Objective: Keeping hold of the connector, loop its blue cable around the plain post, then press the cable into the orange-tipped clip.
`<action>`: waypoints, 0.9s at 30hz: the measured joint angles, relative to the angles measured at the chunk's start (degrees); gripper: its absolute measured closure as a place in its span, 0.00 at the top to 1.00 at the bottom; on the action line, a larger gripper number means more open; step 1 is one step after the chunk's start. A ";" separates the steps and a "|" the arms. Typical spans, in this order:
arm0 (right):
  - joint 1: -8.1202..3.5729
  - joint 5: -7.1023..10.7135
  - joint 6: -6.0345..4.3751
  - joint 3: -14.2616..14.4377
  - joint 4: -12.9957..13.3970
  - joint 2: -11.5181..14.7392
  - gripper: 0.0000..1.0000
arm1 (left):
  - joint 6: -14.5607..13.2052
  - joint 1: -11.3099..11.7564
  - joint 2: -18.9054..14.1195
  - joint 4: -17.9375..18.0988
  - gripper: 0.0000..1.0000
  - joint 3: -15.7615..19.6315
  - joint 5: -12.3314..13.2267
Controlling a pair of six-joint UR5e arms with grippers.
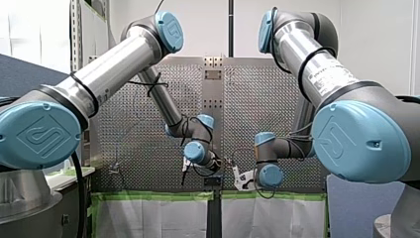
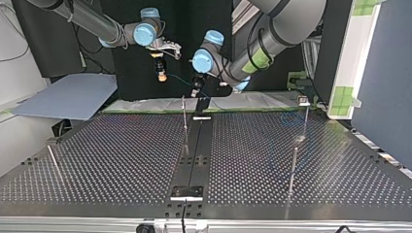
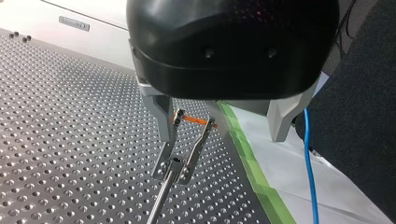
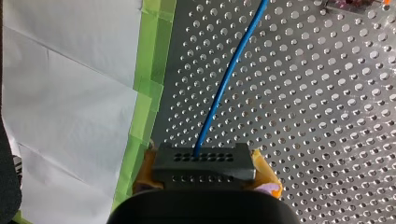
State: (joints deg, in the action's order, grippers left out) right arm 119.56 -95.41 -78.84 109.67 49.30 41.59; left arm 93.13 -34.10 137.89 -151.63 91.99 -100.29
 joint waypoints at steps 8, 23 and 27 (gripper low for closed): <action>0.00 0.00 -0.01 -0.01 0.01 0.00 0.00 | 0.00 -0.24 0.01 -0.05 1.00 0.03 -1.20; -0.07 0.05 1.85 0.01 -0.82 0.38 0.00 | -0.48 -0.10 -1.64 2.28 1.00 3.42 -1.34; -0.01 1.33 3.16 0.75 -1.14 1.95 0.00 | -0.55 0.56 -2.74 4.62 1.00 5.91 -1.32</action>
State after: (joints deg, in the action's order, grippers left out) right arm 119.55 -94.08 -75.68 110.42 48.17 43.54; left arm 92.57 -33.54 135.15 -147.00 97.90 -101.61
